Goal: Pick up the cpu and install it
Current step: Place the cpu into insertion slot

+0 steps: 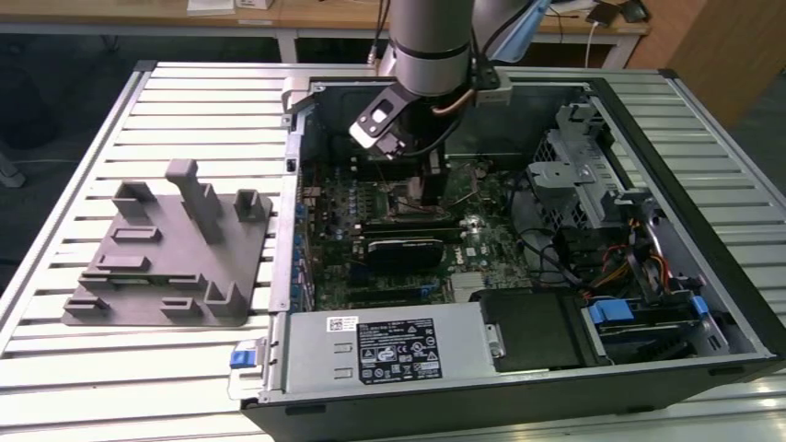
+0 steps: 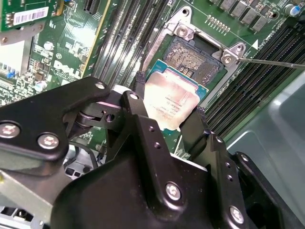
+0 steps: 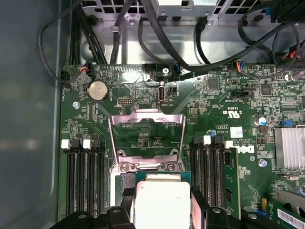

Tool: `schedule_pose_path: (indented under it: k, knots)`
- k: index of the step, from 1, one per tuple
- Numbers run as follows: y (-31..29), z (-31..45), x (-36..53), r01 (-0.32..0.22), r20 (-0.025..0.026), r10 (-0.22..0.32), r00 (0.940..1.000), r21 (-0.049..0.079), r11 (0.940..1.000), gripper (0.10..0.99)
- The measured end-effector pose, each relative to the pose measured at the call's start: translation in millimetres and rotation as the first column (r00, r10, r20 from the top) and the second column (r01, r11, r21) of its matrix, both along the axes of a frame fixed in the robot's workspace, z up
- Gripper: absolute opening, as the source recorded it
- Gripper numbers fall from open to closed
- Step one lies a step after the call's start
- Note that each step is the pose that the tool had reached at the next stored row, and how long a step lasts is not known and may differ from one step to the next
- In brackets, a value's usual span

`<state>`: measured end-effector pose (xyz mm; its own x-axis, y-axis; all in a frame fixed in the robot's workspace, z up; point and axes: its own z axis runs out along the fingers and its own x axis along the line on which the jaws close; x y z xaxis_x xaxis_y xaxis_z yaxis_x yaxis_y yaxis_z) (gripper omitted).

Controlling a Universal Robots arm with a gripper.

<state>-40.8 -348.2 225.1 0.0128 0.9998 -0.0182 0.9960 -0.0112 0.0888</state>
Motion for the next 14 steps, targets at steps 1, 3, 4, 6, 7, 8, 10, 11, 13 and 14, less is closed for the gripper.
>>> schedule_pose_path:
  k: [1,3,4,6,7,8,10,11,13,14]
  knots:
    - [0.2,-0.5,-0.4,0.000,0.0000,0.000,1.0000,0.000,1.0000,0.545]
    - [0.2,-1.6,-0.9,0.000,0.0000,0.000,1.0000,0.002,1.0000,0.545]
    - [0.2,-2.2,-1.0,0.000,0.0000,0.000,1.0000,0.003,1.0000,0.545]
    - [0.2,-3.6,-1.1,0.000,-0.0002,0.000,1.0000,0.005,1.0000,0.545]
    - [0.2,-4.3,-1.1,0.000,-0.0002,0.000,1.0000,0.008,1.0000,0.545]
    - [0.2,-5.0,-1.1,0.000,-0.0002,0.000,1.0000,0.012,0.9999,0.545]
    - [0.3,-6.2,-1.4,-0.002,-0.0001,0.002,1.0000,0.022,0.9998,0.545]
    - [0.3,-6.7,-1.7,-0.004,-0.0001,0.004,1.0000,0.029,0.9996,0.545]
    - [0.3,-7.2,-2.2,-0.006,0.0000,0.006,1.0000,0.037,0.9993,0.545]
    - [0.3,-7.2,-2.2,-0.006,0.0000,0.006,1.0000,0.038,0.9993,0.545]
